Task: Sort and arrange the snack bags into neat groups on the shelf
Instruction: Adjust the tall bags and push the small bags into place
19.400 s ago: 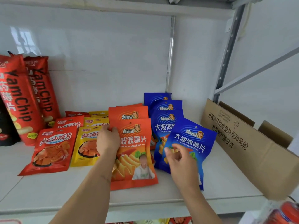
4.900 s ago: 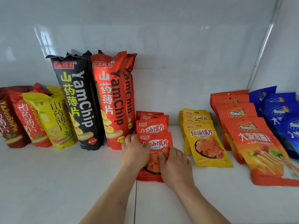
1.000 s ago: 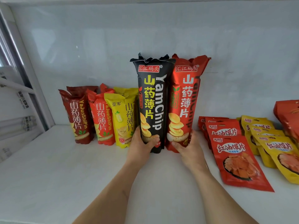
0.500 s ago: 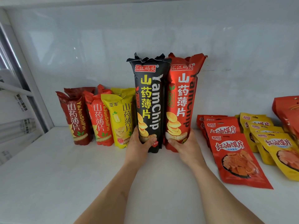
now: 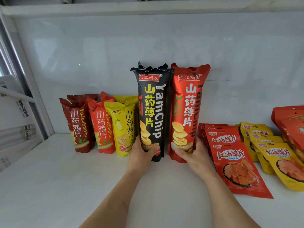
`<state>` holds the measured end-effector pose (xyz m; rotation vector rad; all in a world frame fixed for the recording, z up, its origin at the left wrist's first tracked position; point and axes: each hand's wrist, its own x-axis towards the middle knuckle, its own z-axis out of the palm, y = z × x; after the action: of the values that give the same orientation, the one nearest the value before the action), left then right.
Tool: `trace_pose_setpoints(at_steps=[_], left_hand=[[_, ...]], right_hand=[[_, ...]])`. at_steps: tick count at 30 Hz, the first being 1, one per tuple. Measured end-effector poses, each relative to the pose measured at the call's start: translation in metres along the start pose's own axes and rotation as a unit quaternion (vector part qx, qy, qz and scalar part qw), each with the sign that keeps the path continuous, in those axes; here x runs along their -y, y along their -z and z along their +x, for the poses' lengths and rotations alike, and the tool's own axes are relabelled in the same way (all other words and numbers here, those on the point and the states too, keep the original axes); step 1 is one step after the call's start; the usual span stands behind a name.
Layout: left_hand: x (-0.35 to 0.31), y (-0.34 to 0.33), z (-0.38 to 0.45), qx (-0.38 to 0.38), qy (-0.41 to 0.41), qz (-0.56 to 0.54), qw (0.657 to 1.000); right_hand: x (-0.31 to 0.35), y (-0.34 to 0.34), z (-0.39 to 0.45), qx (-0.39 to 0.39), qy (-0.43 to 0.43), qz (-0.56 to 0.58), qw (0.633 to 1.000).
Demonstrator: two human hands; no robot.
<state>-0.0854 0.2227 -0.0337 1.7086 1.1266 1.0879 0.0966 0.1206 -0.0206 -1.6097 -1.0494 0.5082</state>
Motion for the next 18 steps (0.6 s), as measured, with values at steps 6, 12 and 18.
trace_pose_setpoints(at_steps=[6,12,18], left_hand=[[-0.012,0.001,0.015,-0.032,-0.016,-0.036,0.999],[-0.079,0.028,0.011,-0.087,-0.105,-0.061,0.989],[-0.142,0.049,0.04,-0.079,-0.125,-0.085,0.985]], right_hand=[[0.046,0.013,0.003,-0.073,0.016,0.033,0.997],[0.105,0.022,0.013,-0.151,0.084,-0.018,0.985],[0.157,0.037,0.036,-0.148,0.124,0.0,0.981]])
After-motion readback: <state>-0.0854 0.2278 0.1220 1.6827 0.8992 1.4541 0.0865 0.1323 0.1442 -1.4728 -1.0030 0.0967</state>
